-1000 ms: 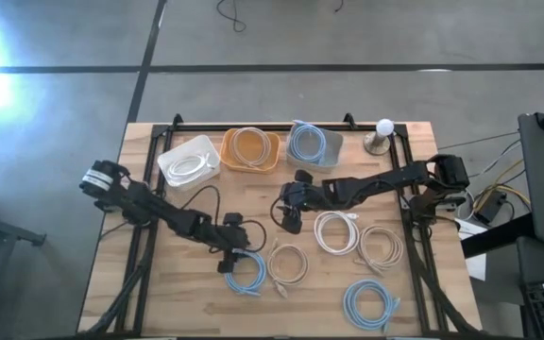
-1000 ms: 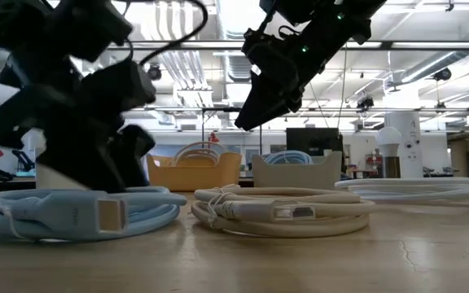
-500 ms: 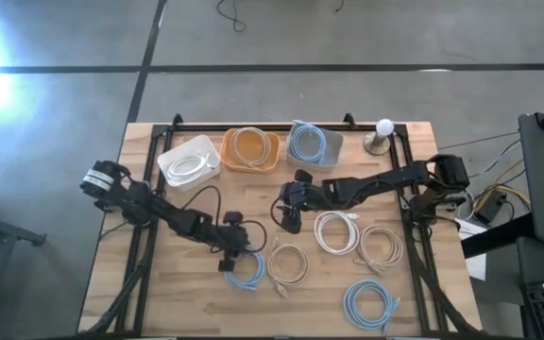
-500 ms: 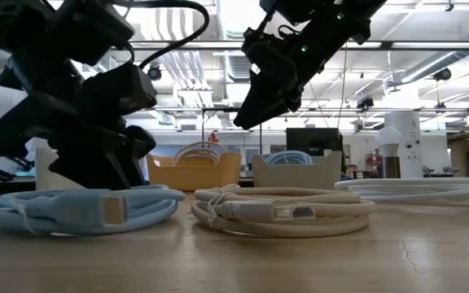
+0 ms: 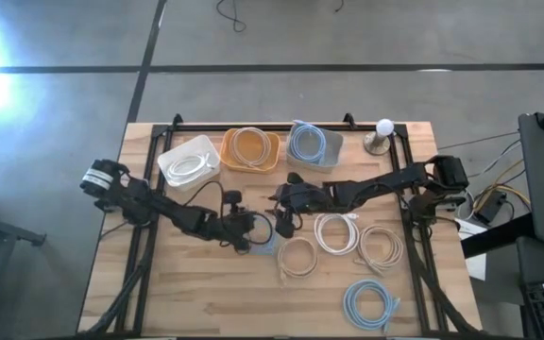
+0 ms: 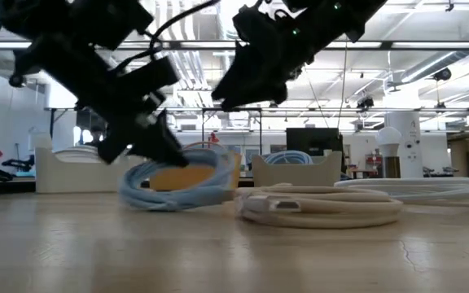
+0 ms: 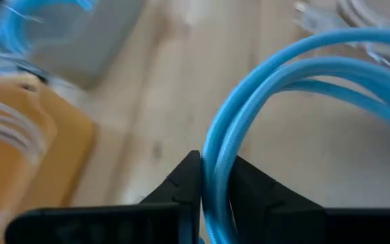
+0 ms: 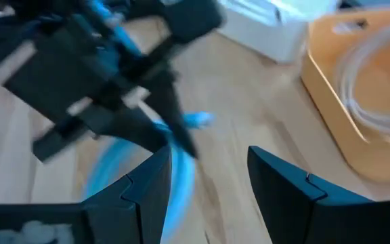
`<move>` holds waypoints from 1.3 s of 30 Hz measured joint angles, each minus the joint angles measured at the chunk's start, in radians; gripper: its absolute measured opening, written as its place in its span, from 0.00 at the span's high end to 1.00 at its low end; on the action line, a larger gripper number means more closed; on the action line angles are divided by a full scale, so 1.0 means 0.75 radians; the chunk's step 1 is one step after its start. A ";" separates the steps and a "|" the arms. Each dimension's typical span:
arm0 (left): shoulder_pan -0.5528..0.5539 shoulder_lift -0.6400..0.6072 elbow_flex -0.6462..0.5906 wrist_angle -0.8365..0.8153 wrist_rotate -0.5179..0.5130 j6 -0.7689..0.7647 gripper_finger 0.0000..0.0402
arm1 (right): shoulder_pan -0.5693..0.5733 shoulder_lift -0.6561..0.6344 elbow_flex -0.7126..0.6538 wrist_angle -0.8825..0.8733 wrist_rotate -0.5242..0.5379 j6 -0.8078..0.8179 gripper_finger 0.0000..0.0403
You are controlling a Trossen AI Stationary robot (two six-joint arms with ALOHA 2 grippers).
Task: Pick & Place USB Port
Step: Put the left blue display cable into the gray bin
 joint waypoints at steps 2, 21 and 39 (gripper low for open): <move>0.008 0.000 0.029 0.000 -0.054 0.026 0.86 | 0.006 0.018 0.000 0.037 -0.008 -0.045 0.52; 0.020 -0.002 0.127 -0.030 -0.254 0.129 0.88 | 0.015 0.134 0.007 -0.035 0.199 -0.203 0.52; 0.015 -0.003 0.169 -0.025 -0.254 0.124 0.86 | 0.003 0.134 0.007 -0.122 0.213 -0.090 0.83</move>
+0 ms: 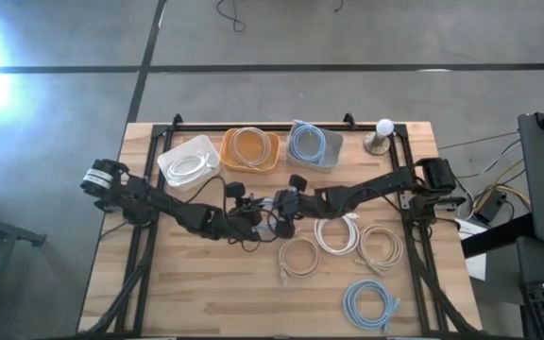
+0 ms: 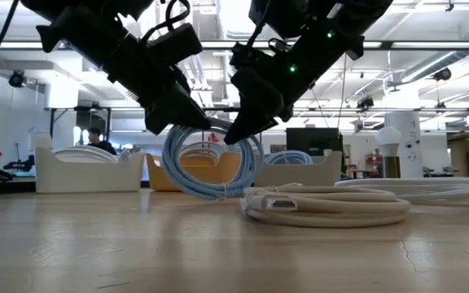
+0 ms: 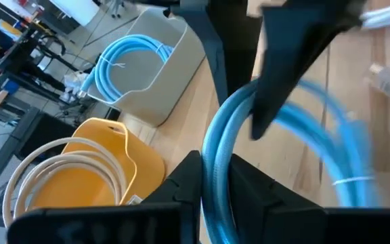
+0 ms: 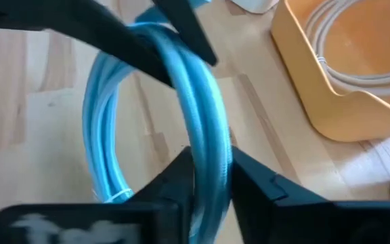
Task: Pick & Place USB Port
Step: Put the left blue display cable into the gray bin
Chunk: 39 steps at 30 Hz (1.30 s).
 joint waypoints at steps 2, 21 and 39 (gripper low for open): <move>0.000 -0.001 0.002 0.003 0.001 -0.003 0.86 | -0.003 0.000 0.000 -0.001 0.001 0.019 0.89; -0.001 -0.003 0.078 -0.060 0.002 -0.052 0.74 | -0.011 0.003 -0.003 -0.006 0.003 0.137 0.90; -0.008 -0.007 0.254 -0.291 -0.005 -0.048 0.69 | -0.082 -0.270 -0.002 -0.363 0.178 0.139 0.90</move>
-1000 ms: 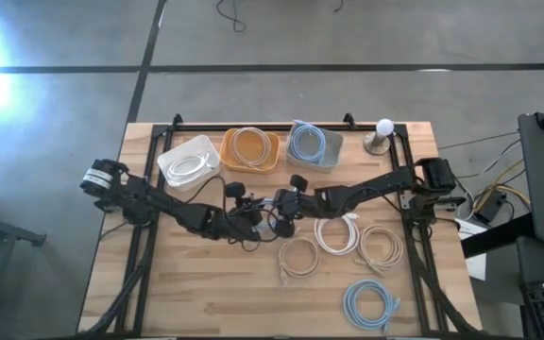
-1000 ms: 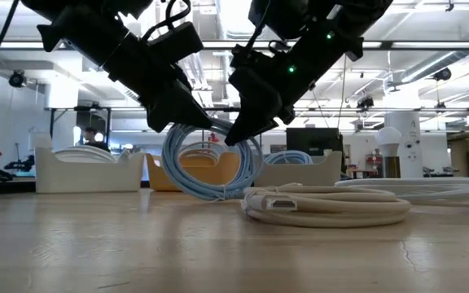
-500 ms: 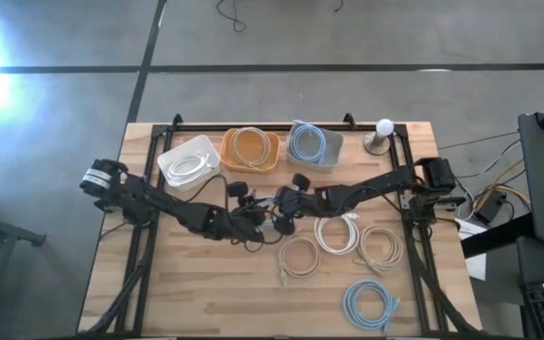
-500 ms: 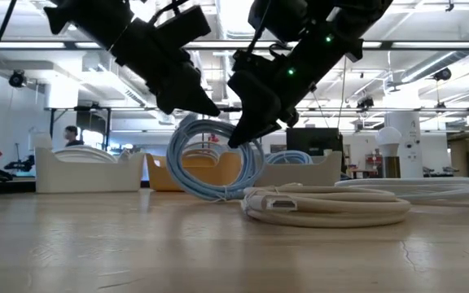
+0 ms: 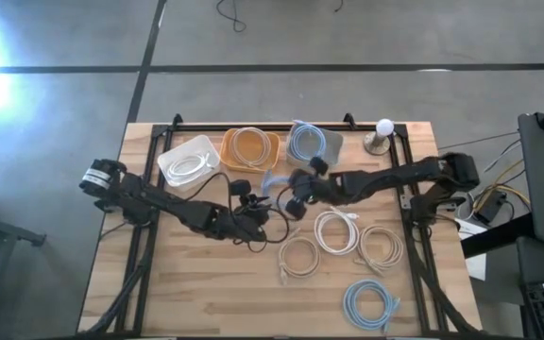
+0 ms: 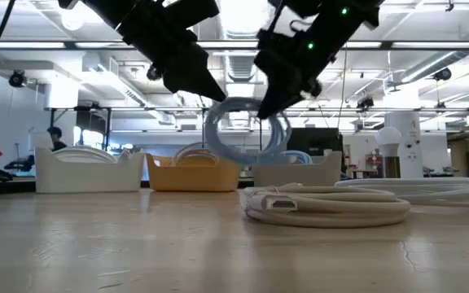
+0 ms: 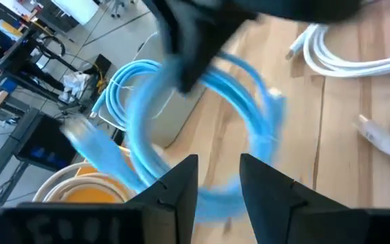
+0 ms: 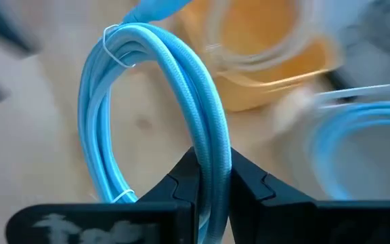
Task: Pick & Place USB Port
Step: Put the left blue display cable into the gray bin
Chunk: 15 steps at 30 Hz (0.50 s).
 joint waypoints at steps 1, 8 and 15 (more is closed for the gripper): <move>0.000 0.000 0.001 0.001 -0.012 0.000 0.69 | -0.015 -0.029 0.000 -0.035 0.028 -0.010 0.90; 0.002 -0.003 0.000 -0.001 -0.174 0.010 0.70 | -0.175 -0.166 0.001 -0.158 0.192 -0.162 0.90; 0.004 -0.003 -0.001 -0.002 -0.174 -0.004 0.70 | -0.404 -0.241 0.001 -0.151 0.274 -0.335 0.89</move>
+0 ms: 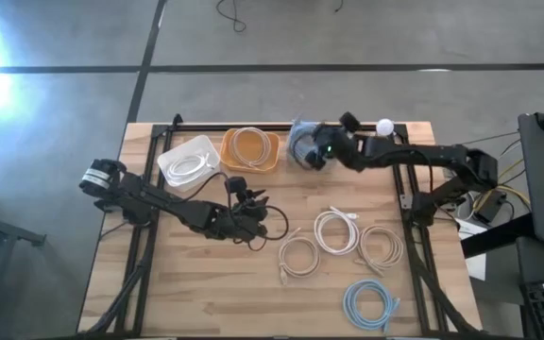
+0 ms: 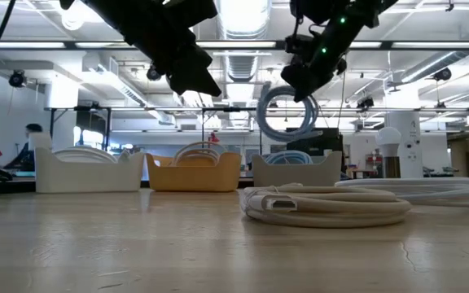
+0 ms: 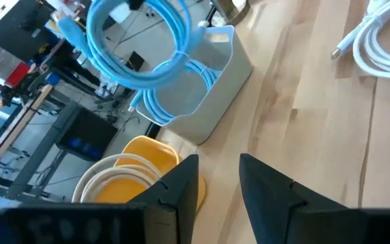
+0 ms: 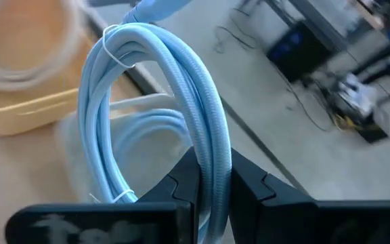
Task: Pick & Place USB Port
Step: Put the left blue display cable into the gray bin
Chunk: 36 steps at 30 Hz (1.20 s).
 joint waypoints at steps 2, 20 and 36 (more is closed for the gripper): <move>0.000 0.000 -0.001 0.000 0.000 -0.013 0.70 | -0.070 -0.004 0.000 -0.005 -0.002 0.032 0.89; 0.002 0.000 -0.002 -0.011 0.000 -0.022 0.70 | -0.270 0.336 -0.019 0.015 -0.260 0.096 0.89; 0.004 0.001 -0.003 -0.012 0.004 -0.054 0.70 | -0.279 0.337 -0.020 0.045 -0.258 0.088 0.68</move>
